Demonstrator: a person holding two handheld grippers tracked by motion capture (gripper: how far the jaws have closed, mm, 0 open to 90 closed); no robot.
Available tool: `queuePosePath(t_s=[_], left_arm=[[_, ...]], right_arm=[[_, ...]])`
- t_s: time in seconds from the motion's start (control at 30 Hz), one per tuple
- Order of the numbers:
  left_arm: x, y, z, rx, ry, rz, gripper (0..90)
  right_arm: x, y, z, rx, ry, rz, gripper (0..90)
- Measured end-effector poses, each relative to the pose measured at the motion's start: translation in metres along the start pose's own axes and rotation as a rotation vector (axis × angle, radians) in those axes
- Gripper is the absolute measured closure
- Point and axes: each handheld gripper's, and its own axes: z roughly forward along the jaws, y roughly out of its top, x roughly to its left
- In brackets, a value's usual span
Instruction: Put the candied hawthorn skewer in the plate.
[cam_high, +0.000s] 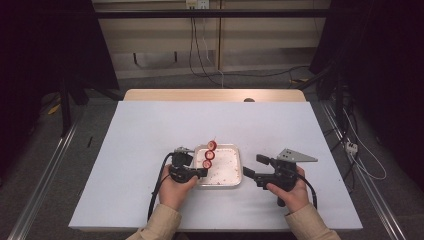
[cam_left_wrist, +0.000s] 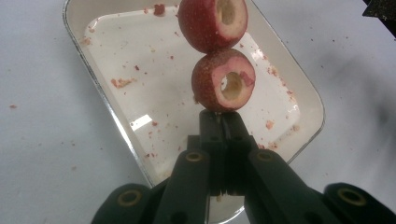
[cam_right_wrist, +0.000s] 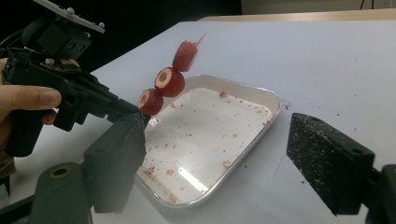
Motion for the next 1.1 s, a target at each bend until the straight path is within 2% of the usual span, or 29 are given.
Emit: queuePosePath(t_s=[0.27,0.73,1.1], left_arm=[[-0.0019,0.0009,0.0018,0.007,0.034,0.014,89.4],[-0.0056,0.0013,0.0063,0.032,0.043,0.039,89.2],[-0.0065,0.0021,0.0089,0.039,0.048,0.042,88.9]], right_arm=[[0.0005,0.0001,0.0,-0.006,0.008,0.009,19.6],[-0.0001,-0.0004,0.0,-0.008,0.004,0.006,19.6],[-0.0002,-0.001,-0.0014,-0.009,0.004,0.007,19.6]])
